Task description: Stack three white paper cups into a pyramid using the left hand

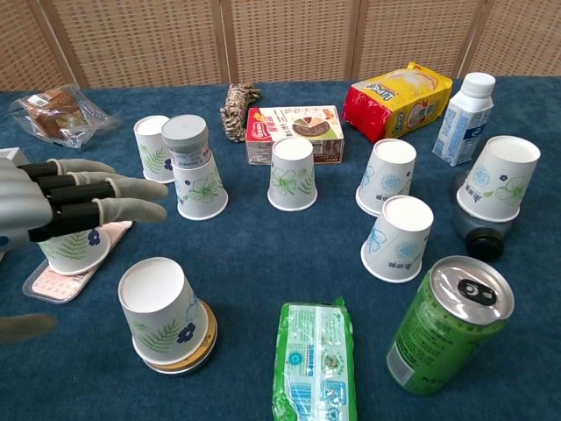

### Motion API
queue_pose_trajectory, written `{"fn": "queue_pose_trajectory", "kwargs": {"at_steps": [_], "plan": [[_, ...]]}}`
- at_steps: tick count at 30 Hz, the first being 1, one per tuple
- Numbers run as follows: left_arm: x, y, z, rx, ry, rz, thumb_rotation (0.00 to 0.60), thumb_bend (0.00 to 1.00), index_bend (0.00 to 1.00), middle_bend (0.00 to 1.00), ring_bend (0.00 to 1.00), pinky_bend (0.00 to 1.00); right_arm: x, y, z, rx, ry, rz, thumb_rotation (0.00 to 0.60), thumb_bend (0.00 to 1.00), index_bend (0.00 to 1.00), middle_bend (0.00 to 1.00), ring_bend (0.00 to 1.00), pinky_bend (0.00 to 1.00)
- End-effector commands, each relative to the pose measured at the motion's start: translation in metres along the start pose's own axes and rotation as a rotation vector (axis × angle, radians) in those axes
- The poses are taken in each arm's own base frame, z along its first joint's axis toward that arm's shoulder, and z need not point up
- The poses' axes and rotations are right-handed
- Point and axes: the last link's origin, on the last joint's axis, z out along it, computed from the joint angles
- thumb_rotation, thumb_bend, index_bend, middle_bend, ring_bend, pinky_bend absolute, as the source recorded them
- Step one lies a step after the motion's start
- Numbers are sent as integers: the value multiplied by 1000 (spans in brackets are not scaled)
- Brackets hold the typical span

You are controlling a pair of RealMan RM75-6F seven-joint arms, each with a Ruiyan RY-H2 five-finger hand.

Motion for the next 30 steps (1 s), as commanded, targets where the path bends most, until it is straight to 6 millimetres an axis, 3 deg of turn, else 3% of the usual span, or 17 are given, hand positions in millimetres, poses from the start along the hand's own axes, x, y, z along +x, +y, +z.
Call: {"fn": "queue_pose_trajectory", "kwargs": {"at_steps": [1, 10, 12, 15, 20, 30], "plan": [[1, 11, 13, -24, -8, -5, 600, 310, 0, 0, 0, 0, 0, 0, 0, 1, -3, -1, 600, 187, 0, 0, 0, 0], [1, 30, 39, -35, -25, -2, 600, 310, 0, 0, 0, 0, 1, 1, 1, -2, -2, 12, 600, 187, 0, 0, 0, 0], [1, 33, 43, -31, -17, 6, 600, 310, 0, 0, 0, 34, 2, 2, 1, -5, 0, 16, 600, 187, 0, 0, 0, 0], [0, 34, 46, -14, -4, 14, 600, 310, 4, 5, 1, 167, 4, 3, 1, -8, 6, 22, 600, 188, 0, 0, 0, 0], [-3, 35, 49, -2, -5, 11, 600, 313, 71, 188, 161, 358, 3, 3, 2, -6, 1, 26, 600, 188, 0, 0, 0, 0], [-4, 34, 53, 25, 13, 1, 600, 322, 149, 347, 313, 458, 3, 3, 2, -7, 1, 26, 600, 186, 0, 0, 0, 0]]}}
